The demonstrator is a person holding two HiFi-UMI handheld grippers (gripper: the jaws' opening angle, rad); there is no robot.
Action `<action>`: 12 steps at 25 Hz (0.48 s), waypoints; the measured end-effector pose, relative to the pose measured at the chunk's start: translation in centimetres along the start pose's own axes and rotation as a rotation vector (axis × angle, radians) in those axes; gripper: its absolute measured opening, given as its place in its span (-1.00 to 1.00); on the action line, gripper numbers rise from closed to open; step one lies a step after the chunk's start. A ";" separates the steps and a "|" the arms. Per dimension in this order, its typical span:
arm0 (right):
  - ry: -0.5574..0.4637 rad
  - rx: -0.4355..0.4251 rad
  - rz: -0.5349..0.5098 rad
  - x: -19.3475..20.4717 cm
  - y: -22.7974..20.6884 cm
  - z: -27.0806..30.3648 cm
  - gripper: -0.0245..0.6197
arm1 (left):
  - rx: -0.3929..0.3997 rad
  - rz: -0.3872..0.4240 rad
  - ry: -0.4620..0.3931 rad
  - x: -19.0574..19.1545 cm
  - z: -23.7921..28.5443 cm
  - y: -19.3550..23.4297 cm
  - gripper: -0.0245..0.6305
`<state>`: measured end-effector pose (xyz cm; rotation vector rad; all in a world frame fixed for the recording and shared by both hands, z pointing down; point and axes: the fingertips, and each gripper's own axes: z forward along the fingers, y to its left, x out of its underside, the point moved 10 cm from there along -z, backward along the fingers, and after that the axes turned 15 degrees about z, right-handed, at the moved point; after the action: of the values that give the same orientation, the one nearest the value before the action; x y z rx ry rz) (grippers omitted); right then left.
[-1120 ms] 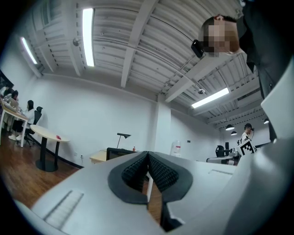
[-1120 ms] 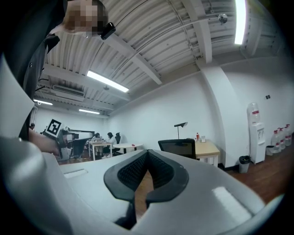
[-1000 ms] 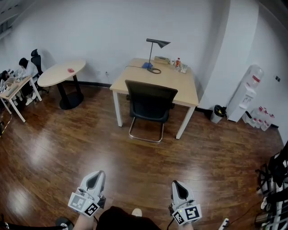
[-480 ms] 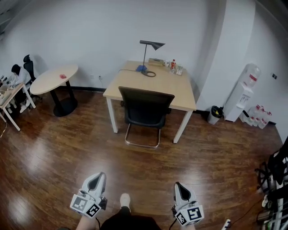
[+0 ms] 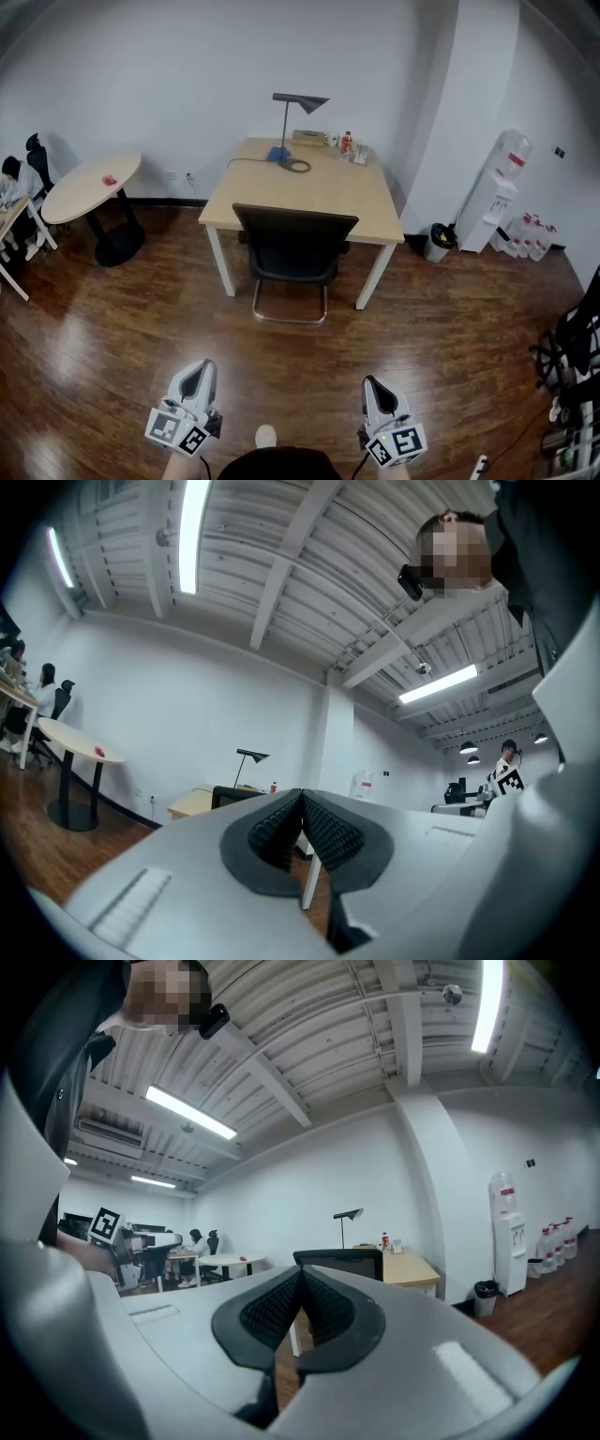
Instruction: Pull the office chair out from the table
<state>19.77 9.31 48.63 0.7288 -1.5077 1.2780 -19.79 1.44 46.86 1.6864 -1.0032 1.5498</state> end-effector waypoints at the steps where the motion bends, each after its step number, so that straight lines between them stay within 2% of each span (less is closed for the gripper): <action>1: -0.008 -0.006 0.014 -0.1 0.0 0.6 -0.88 | 0.002 -0.006 0.003 0.2 0.6 0.5 -0.92; 4: -0.043 -0.011 0.060 -0.4 -0.1 2.3 -0.88 | 0.022 -0.029 0.007 0.8 2.4 1.8 -0.92; 7: -0.038 0.011 0.054 -0.4 -0.3 4.2 -0.88 | 0.049 -0.029 0.001 1.0 4.0 3.2 -0.92; 12: -0.077 0.014 0.092 -1.2 -0.4 7.8 -0.88 | 0.018 -0.033 0.013 1.5 7.5 5.7 -0.92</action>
<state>18.18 1.58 48.00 0.7315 -1.6123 1.3435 -20.83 -8.02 47.30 1.6950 -0.9523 1.5512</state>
